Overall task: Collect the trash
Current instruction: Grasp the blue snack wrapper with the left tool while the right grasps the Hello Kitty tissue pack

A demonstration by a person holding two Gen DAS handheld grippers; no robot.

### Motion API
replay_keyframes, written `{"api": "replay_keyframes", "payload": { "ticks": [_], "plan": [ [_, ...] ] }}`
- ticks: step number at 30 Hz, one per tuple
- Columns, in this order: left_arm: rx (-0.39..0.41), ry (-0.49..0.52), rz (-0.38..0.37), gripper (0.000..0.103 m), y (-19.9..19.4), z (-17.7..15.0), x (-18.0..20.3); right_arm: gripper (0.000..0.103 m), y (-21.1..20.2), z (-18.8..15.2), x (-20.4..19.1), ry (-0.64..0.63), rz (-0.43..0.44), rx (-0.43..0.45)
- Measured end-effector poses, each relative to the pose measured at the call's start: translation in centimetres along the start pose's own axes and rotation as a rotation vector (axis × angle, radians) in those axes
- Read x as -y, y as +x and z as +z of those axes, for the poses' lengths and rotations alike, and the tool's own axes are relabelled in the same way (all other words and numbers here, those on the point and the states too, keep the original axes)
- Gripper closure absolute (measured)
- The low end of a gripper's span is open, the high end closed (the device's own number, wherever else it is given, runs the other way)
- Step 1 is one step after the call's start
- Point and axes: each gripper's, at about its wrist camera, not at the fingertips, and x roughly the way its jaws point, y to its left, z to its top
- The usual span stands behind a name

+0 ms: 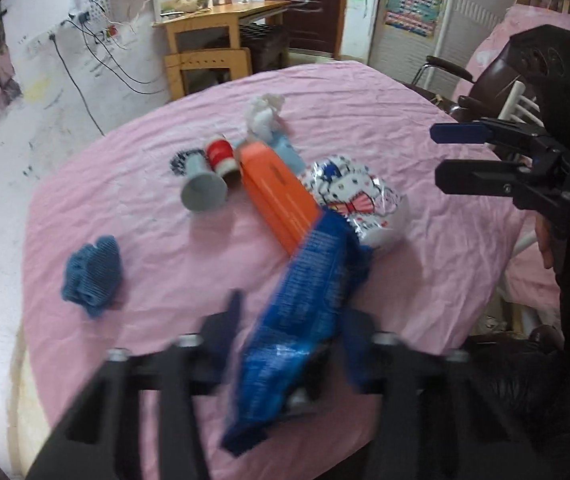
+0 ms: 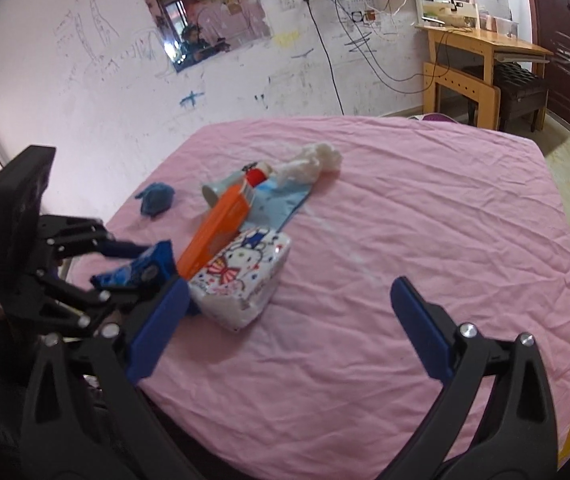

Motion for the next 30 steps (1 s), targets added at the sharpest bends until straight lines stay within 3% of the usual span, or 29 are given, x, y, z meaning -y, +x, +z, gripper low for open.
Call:
{"api": "replay_keyframes", "payload": {
  "ticks": [4, 8, 14, 16, 21, 22, 23, 26, 30],
  "plan": [
    [0.019, -0.045, -0.053, 0.084, -0.1, -1.1, -0.7, 0.006, 1.1, 0.2, -1.8, -0.037, -0.024, -0.026],
    [0.054, -0.137, -0.034, 0.092, -1.4, -2.3, -3.3, 0.006, 2.7, 0.4, -3.9, -0.086, -0.035, -0.059],
    [0.109, -0.252, 0.007, 0.092, -3.3, -4.2, -7.3, 0.006, 5.3, 0.9, -6.6, -0.164, -0.102, -0.108],
    [0.116, -0.273, 0.006, 0.092, -3.5, -4.7, -7.9, 0.012, 5.7, 0.9, -7.0, -0.185, -0.131, -0.118],
    [0.129, -0.283, 0.023, 0.092, -3.8, -5.2, -8.2, 0.014, 4.1, 1.1, -6.7, -0.141, -0.136, -0.075],
    [0.130, -0.281, 0.030, 0.092, -3.8, -5.1, -8.3, 0.022, 3.8, 1.2, -6.3, -0.129, -0.152, -0.067],
    [0.130, -0.279, 0.034, 0.092, -3.7, -5.0, -8.4, 0.038, 3.7, 1.2, -6.0, -0.118, -0.169, -0.064],
    [0.125, -0.281, 0.062, 0.092, -3.6, -5.1, -8.6, 0.058, 4.4, 1.2, -5.0, -0.098, -0.220, -0.095],
    [0.123, -0.293, 0.125, 0.092, -3.7, -5.1, -9.0, 0.058, 5.9, 1.2, -5.6, -0.102, -0.181, -0.138]
  ]
}}
